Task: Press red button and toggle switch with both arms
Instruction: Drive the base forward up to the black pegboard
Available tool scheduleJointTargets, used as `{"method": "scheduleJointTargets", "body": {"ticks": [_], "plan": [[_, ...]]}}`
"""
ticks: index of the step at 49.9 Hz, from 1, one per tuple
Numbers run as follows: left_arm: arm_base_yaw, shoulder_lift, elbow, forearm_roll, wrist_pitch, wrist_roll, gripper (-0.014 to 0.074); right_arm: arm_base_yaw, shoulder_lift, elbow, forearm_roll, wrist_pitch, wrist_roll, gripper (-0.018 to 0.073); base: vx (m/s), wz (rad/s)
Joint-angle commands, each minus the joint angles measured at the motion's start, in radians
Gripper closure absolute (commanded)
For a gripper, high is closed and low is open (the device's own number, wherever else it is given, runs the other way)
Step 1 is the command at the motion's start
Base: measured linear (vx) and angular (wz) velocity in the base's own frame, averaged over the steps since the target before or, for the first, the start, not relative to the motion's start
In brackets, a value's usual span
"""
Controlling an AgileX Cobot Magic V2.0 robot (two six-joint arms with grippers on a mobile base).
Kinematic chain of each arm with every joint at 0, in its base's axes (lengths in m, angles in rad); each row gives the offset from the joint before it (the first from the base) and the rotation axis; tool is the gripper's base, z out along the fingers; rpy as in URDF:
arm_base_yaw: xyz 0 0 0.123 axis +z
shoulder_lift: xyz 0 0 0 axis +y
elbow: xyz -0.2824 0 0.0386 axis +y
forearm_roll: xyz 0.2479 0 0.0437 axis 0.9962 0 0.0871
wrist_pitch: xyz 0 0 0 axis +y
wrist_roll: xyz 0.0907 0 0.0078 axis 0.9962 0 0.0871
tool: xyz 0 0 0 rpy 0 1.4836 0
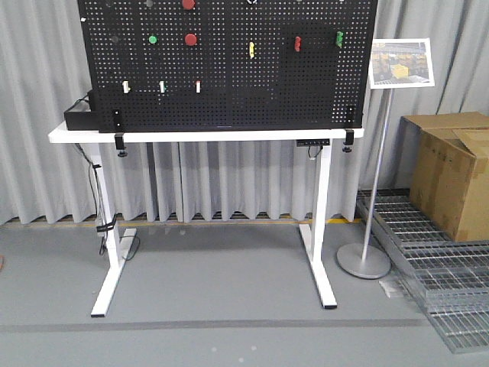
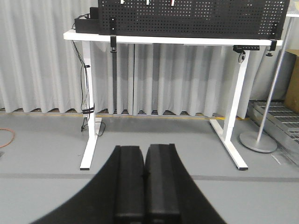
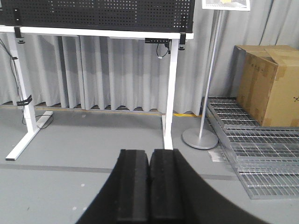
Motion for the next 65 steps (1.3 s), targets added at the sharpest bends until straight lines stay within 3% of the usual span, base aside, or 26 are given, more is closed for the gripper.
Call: {"method": "scheduleJointTargets", "body": {"ticks": [1, 65], "plan": [[-0.005, -0.016, 0.034, -0.002, -0.083, -0.008, 0.0594, -0.007, -0.010, 0.012, -0.008, -0.083, -0.002, 0.0562, 0.29, -0.02], [-0.005, -0.016, 0.034, -0.002, -0.084, -0.008, 0.0594, -0.007, -0.010, 0.012, -0.008, -0.083, -0.002, 0.0562, 0.43, 0.04]]}}
